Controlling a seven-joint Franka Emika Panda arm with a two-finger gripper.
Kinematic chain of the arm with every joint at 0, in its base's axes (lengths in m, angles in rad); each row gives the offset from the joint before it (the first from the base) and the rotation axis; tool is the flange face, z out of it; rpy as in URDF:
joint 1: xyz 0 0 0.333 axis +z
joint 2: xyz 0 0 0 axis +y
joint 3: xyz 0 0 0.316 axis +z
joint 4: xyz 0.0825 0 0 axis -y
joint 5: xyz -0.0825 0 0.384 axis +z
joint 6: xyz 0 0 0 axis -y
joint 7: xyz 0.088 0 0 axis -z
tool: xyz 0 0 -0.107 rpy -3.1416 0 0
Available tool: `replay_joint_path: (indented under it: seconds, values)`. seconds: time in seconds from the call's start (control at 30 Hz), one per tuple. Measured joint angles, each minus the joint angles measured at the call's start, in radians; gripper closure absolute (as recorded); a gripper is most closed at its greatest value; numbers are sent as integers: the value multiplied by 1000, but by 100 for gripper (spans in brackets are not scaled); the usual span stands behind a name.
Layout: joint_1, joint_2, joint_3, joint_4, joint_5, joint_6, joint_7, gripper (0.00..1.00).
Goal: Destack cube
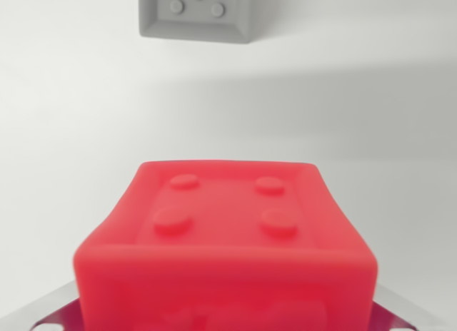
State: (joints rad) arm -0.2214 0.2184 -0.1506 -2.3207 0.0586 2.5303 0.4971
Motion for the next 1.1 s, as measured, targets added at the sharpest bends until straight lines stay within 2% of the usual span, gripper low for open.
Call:
replay_joint_path:
  seconds: [1.1]
  values:
    - [-6, -90, -52, -197, 0, 107, -113, 100]
